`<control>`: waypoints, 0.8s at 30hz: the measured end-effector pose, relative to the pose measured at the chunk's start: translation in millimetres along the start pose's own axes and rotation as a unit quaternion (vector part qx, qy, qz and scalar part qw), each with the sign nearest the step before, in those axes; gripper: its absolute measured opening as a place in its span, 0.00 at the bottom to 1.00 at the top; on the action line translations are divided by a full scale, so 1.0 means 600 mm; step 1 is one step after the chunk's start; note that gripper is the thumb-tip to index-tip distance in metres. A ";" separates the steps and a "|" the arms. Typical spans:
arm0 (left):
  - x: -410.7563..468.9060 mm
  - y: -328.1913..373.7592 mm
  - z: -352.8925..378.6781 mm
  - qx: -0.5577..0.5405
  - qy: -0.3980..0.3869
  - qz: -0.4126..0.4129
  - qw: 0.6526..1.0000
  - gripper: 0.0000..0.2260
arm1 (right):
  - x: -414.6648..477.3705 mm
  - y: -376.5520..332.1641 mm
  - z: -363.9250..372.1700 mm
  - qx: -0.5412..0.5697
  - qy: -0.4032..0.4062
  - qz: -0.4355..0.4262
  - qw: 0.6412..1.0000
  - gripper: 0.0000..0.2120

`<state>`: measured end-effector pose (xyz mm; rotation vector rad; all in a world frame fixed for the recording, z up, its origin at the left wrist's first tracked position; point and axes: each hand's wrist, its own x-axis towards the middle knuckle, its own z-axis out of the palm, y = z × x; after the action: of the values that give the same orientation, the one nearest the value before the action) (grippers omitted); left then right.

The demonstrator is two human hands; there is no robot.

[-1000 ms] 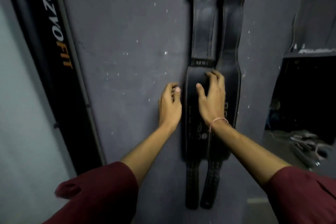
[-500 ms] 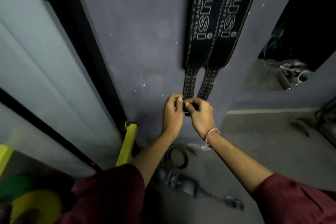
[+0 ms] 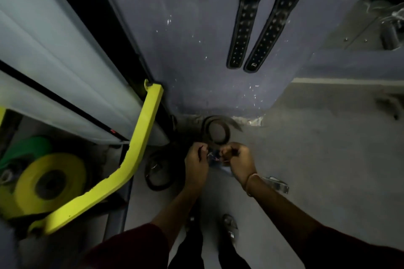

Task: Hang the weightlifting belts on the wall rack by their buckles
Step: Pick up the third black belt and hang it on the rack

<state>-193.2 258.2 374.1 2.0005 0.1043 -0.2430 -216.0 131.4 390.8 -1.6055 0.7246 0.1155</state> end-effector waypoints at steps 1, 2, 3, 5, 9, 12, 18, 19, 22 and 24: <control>0.004 -0.019 0.003 0.001 -0.009 -0.009 1.000 0.07 | 0.006 0.016 0.003 -0.006 0.000 0.013 1.000 0.20; 0.012 -0.037 0.004 0.002 -0.016 -0.017 1.000 0.07 | 0.014 0.026 0.007 -0.002 -0.002 0.028 1.000 0.18; 0.023 -0.053 0.003 0.005 -0.019 -0.023 1.000 0.07 | 0.023 0.033 0.012 0.008 -0.004 0.046 0.999 0.15; 0.049 -0.090 0.002 0.010 -0.017 -0.043 0.999 0.07 | 0.046 0.044 0.031 0.032 -0.001 0.076 0.997 0.13; 0.096 -0.156 0.009 -0.002 -0.026 -0.091 0.995 0.06 | 0.110 0.087 0.073 0.060 -0.014 0.126 0.990 0.08; 0.122 -0.207 0.041 -0.021 -0.039 -0.116 0.992 0.06 | 0.156 0.144 0.094 0.060 -0.022 0.162 0.985 0.08; 0.172 -0.344 0.153 -0.010 -0.082 -0.155 0.985 0.09 | 0.254 0.305 0.124 0.027 -0.001 0.216 0.976 0.07; 0.179 -0.366 0.176 -0.013 -0.088 -0.159 0.983 0.10 | 0.271 0.336 0.124 0.028 0.004 0.224 0.974 0.07; 0.197 -0.430 0.255 0.000 -0.126 -0.163 0.979 0.10 | 0.325 0.431 0.113 0.026 0.025 0.238 0.970 0.09; 0.211 -0.469 0.314 0.019 -0.169 -0.163 0.972 0.12 | 0.357 0.502 0.095 -0.006 0.047 0.240 0.970 0.07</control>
<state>-144.3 204.3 19.8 1.9431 0.2125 -0.7976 -180.4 104.7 19.3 -1.4266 1.1788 0.3971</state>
